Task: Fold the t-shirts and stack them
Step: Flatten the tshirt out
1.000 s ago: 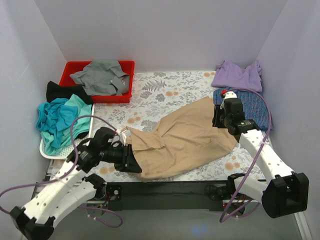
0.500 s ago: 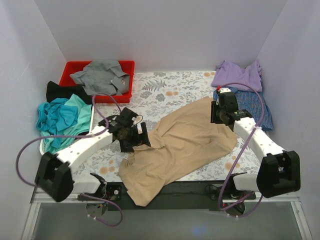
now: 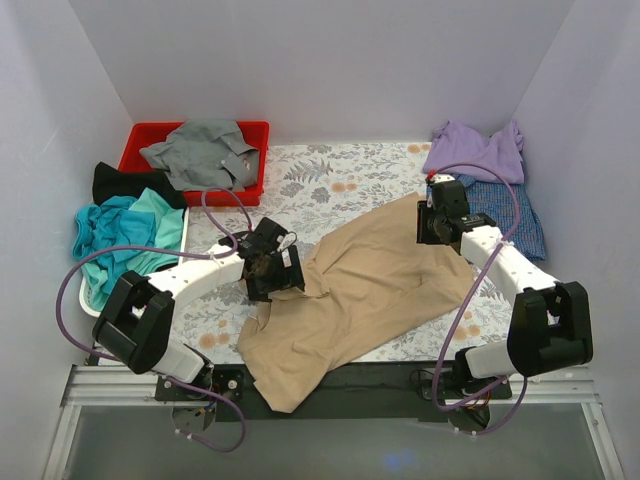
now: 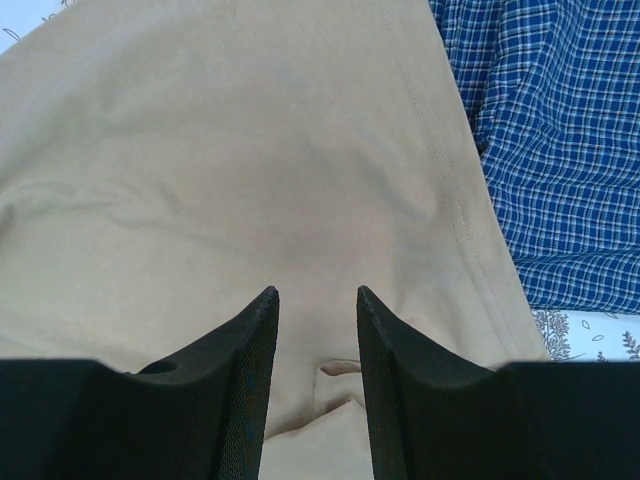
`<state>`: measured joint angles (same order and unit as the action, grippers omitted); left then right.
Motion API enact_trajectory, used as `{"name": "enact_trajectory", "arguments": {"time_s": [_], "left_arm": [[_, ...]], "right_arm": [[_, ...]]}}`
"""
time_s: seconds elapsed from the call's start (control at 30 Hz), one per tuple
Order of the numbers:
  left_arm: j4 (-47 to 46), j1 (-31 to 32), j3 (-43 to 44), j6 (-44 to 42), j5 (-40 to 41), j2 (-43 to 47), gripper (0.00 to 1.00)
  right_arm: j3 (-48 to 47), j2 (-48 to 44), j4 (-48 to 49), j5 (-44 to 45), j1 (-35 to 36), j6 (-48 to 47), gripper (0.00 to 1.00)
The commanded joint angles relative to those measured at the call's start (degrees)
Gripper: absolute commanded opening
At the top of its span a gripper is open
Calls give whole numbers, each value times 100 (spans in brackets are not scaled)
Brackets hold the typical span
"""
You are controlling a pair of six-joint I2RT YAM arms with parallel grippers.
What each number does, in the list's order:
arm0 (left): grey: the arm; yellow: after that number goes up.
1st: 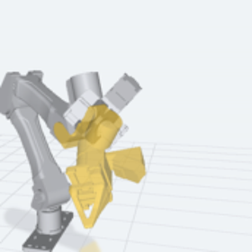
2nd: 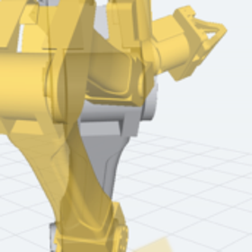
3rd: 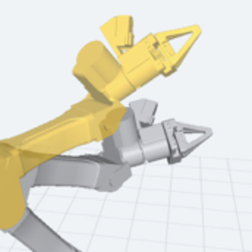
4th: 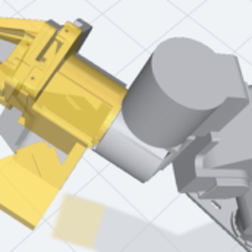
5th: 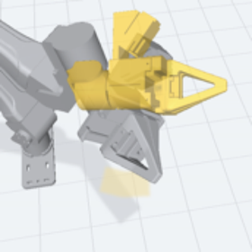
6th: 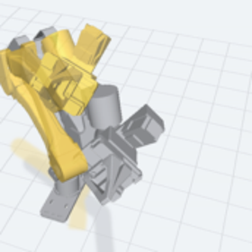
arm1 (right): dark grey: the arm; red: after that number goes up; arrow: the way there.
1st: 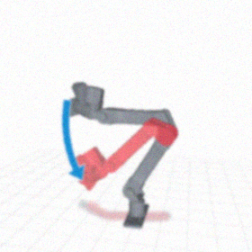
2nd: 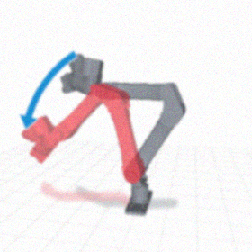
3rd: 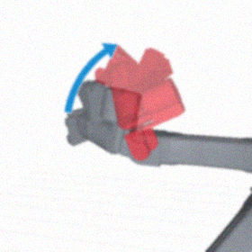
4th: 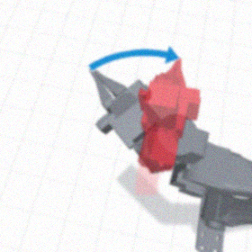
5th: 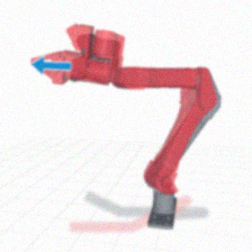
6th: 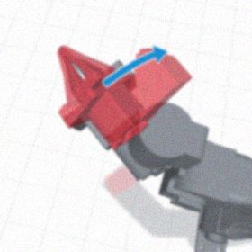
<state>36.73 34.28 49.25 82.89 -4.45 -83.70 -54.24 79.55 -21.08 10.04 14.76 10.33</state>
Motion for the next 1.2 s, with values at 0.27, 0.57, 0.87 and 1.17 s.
{"name": "enact_trajectory", "arguments": {"time_s": [0.27, 0.57, 0.87, 1.17], "left_arm": [[141, 8, 410, -54, 1033, 205, 92], [-8, -1, 532, -159, 814, 161, 0], [440, -44, 1341, -431, 1218, 530, 0], [220, -677, 1183, -555, 1210, 899, 0]], "right_arm": [[-87, 166, 280, -117, 0, 22, 44], [-87, 246, 289, 366, 0, 22, 42], [-595, 875, 719, 798, -403, 57, 45], [-2160, 2765, 1053, -301, -615, -57, 48]]}}
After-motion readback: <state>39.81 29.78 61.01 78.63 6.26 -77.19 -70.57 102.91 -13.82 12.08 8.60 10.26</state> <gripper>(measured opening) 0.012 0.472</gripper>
